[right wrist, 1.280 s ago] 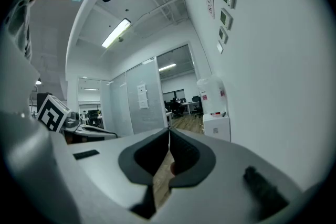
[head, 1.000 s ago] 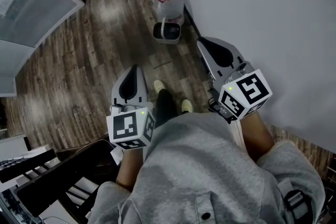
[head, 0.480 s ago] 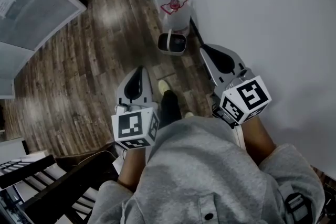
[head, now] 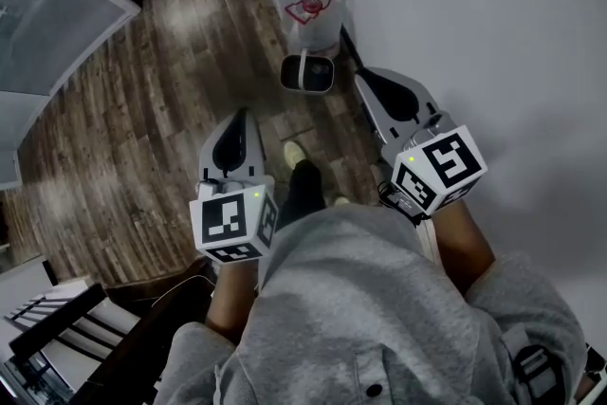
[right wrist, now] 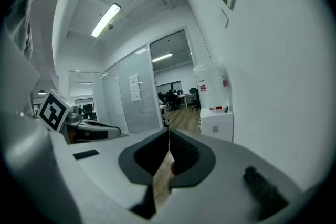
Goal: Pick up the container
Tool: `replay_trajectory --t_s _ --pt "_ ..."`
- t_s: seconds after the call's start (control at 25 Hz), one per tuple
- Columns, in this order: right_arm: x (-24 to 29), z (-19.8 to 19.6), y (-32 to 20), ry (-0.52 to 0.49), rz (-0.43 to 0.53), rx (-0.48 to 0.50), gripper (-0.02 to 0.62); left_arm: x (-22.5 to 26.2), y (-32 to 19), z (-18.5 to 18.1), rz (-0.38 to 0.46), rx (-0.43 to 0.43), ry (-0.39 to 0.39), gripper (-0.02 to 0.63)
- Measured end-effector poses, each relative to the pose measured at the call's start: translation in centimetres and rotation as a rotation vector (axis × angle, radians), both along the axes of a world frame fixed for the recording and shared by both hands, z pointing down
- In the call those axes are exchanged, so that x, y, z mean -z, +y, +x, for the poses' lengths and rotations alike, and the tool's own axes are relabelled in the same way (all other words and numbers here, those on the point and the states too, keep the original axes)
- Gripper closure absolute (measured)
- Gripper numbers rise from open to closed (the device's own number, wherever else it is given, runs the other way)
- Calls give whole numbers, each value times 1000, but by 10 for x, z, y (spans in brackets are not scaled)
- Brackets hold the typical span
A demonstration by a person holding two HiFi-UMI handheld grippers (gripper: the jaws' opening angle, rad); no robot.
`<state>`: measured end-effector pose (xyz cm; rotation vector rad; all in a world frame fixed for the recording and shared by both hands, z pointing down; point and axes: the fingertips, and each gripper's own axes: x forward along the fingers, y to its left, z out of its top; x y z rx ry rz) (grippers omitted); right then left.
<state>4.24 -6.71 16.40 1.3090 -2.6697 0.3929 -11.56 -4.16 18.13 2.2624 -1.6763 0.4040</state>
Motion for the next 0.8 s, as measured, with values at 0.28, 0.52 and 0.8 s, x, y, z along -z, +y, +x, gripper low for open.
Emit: replay_trajectory --t_s 0.28,0.52,0.8 --pt "-14 -9 -44 8 -43 -19 569 -16 -46 -10 -41 -19 1 592" --pt "-16 -29 -76 26 -52 -26 570 -24 -80 -26 -58 -32 19 592" --pt "-21 -55 -120 60 -44 -39 569 -34 -123 -48 -56 -54 42 592"
